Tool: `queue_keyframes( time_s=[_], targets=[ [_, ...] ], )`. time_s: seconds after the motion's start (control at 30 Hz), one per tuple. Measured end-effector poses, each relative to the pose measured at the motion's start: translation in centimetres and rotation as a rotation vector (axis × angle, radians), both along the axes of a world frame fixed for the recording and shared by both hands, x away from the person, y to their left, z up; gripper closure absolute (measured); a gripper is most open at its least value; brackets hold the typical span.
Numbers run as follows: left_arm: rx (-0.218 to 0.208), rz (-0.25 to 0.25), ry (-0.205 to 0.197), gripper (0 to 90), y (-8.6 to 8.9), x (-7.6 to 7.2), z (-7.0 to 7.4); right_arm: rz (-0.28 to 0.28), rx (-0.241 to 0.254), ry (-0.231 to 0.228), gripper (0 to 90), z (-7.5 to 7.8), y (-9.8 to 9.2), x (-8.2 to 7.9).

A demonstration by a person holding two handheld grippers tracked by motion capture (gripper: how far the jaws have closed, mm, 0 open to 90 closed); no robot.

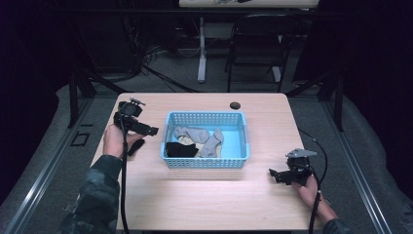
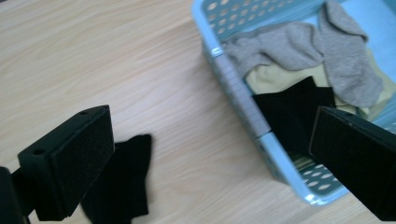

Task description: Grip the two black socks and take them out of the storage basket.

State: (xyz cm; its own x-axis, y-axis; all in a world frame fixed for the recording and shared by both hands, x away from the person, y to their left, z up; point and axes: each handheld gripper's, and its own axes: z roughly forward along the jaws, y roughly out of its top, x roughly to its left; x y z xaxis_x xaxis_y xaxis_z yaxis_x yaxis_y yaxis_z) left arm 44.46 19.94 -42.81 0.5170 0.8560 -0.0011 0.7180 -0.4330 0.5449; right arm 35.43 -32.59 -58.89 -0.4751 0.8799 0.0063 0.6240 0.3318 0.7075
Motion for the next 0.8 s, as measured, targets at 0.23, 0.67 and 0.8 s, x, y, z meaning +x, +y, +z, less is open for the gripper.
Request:
queue_keyframes(
  time_s=[0.23, 0.67, 0.8],
  targets=[
    [0.01, -0.071, 0.007, 0.0, -3.2, 0.8, -0.1, 0.0, -0.001, 0.0, 0.0, 0.0, 0.0, 0.0],
    [0.039, -0.194, 0.057, 3.1, -7.4, 1.1, -2.0, -0.002, -0.001, -0.001, 0.0, 0.0, 0.0, 0.0],
    [0.053, -0.218, 0.076, 5.5, -8.4, 1.2, -2.8, -0.001, -0.003, 0.0, 0.0, 0.0, 0.0, 0.0]
  ],
)
